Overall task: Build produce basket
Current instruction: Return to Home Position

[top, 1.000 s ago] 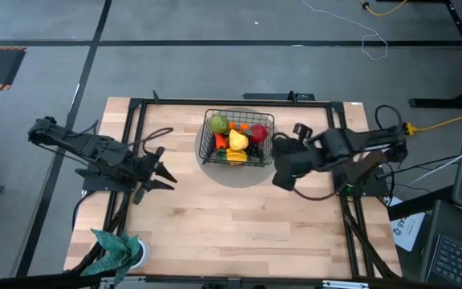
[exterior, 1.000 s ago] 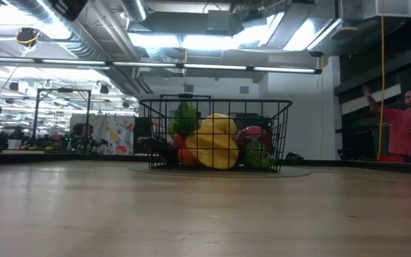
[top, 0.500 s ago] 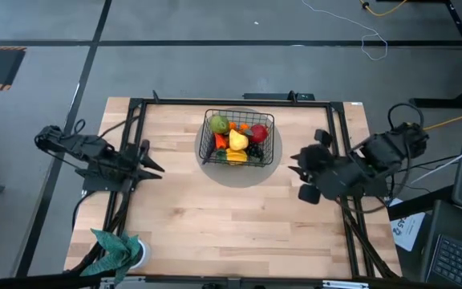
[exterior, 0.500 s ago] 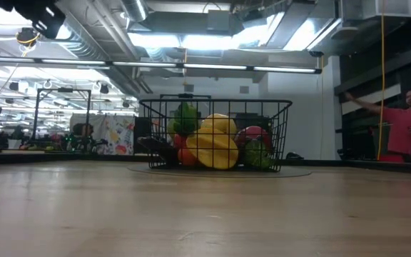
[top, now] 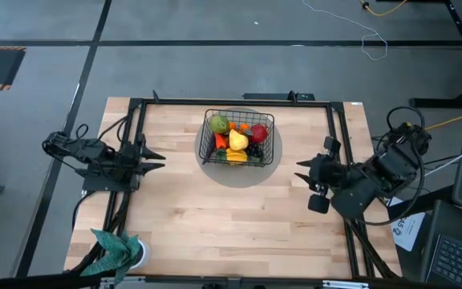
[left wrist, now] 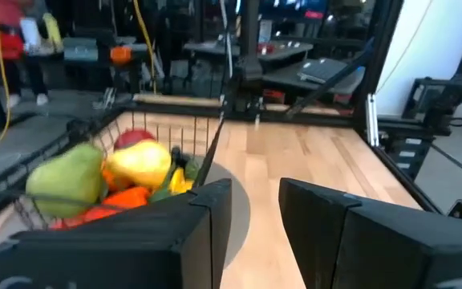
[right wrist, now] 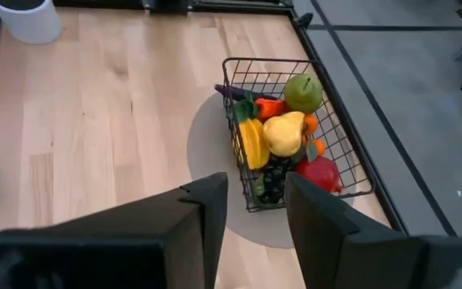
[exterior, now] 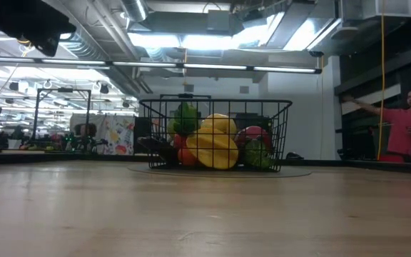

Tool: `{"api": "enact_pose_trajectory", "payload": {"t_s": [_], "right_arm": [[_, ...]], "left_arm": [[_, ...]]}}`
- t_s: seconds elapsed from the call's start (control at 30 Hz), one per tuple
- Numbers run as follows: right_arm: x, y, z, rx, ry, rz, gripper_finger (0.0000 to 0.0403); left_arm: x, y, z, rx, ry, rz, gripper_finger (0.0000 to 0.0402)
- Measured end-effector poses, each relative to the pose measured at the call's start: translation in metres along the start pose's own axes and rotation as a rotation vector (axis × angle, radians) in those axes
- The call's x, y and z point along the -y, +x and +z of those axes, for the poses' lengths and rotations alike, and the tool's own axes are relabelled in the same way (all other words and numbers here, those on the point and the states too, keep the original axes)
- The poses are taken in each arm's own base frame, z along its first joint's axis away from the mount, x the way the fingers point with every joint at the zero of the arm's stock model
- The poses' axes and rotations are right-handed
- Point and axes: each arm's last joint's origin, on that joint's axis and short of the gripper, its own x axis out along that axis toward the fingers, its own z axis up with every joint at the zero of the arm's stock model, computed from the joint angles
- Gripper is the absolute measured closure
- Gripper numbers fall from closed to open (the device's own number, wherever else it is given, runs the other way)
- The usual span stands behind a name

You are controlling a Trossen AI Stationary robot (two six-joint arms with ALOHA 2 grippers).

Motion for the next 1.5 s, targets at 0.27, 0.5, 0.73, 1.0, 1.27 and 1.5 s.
{"api": "enact_pose_trajectory", "payload": {"t_s": [0.27,0.5,0.73,1.0,1.27,1.5], "right_arm": [[-0.014,0.016,-0.018,-0.044,-0.043,-0.053,0.0285],[-0.016,0.031,-0.038,-0.076,0.004,-0.113,0.0285],[-0.003,0.028,-0.048,-0.063,0.111,-0.109,0.0285],[-0.006,0.043,-0.067,-0.038,0.141,-0.084,0.0285],[-0.011,0.074,-0.106,-0.019,0.153,-0.084,0.0285],[-0.006,0.094,-0.142,0.03,0.227,-0.032,0.0285]], "left_arm": [[0.0,0.0,-0.005,-0.053,-0.016,-0.008,0.0305],[0.007,0.014,-0.03,0.008,-0.056,-0.102,0.0305],[0.009,0.021,-0.046,0.076,-0.041,-0.107,0.0305],[0.01,0.022,-0.05,0.056,-0.045,-0.147,0.0305],[0.01,0.022,-0.051,0.042,-0.017,-0.145,0.0305],[0.01,0.022,-0.051,0.043,-0.006,-0.145,0.0305]]}}
